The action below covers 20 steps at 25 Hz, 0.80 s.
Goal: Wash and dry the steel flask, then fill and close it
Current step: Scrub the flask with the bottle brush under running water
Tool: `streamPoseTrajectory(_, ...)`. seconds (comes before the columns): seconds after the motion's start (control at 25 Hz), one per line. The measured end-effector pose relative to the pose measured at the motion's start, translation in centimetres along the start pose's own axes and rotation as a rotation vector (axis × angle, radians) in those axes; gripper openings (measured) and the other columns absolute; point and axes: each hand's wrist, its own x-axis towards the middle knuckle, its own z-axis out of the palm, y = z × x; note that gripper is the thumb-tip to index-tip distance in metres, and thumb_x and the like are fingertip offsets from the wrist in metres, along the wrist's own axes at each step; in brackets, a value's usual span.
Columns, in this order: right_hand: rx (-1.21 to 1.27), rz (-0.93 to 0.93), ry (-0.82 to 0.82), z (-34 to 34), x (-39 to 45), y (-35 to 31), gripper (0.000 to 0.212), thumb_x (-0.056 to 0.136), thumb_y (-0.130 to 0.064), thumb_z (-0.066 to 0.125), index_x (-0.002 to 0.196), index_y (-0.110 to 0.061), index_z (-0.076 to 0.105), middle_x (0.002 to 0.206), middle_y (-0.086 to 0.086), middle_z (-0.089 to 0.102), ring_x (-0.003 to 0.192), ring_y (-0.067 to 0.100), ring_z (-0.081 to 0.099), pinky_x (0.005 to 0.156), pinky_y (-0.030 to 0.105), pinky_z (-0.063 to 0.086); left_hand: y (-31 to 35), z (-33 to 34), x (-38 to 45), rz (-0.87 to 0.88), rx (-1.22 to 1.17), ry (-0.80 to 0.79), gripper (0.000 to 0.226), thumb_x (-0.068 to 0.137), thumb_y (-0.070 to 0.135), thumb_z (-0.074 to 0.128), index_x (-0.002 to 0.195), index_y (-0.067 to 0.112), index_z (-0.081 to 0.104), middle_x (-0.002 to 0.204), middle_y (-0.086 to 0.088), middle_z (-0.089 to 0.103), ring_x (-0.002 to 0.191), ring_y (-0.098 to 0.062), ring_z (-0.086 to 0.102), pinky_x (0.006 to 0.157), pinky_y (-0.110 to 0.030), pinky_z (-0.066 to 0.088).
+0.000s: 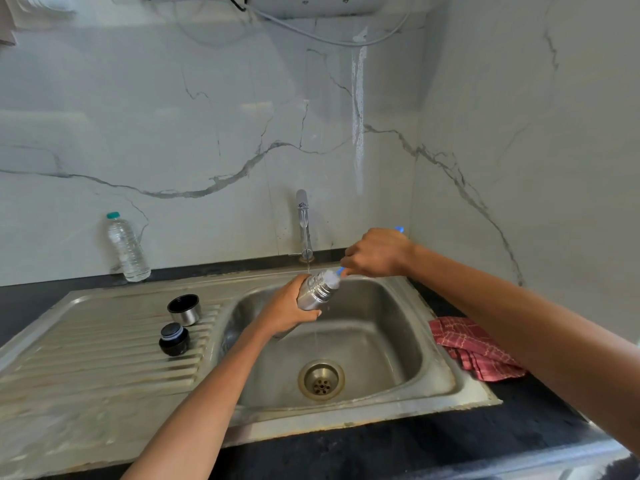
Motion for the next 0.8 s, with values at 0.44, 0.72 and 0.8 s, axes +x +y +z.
streamPoseTrajectory(0.44,0.154,0.143,0.007,0.9,-2.2,1.6,0.043,0.105,-0.053,0.040,0.103,-0.023,0.072,0.092,0.001,0.073,0.078,0.031,0.068,0.063,0.031,0.040,-0.5,-0.4,-0.8,-0.017,0.027,-0.005,0.073,0.071,0.029,0.088,0.133,0.028,0.049,0.117,0.010,0.064,0.096,-0.003,0.063,0.077,-0.020,0.048)
streamPoseTrajectory(0.72,0.853,0.409,-0.407,0.0,1.9,0.8,0.034,0.095,-0.045,0.065,0.083,-0.018,0.081,0.059,-0.003,0.054,0.054,0.015,0.043,0.061,0.029,0.039,-0.9,1.2,-1.4,0.013,0.137,0.104,0.076,0.068,0.041,0.081,0.135,0.026,0.048,0.126,0.002,0.060,0.108,-0.021,0.059,0.094,-0.045,0.049)
streamPoseTrajectory(0.8,0.938,0.451,-0.511,-0.1,2.6,-0.2,0.037,0.098,-0.045,0.062,0.090,-0.014,0.081,0.055,-0.004,0.040,0.045,0.014,0.030,0.048,0.024,0.029,-0.5,1.8,-1.3,0.038,0.145,0.102,0.074,0.068,0.040,0.082,0.133,0.026,0.049,0.125,0.002,0.061,0.109,-0.021,0.058,0.093,-0.042,0.049)
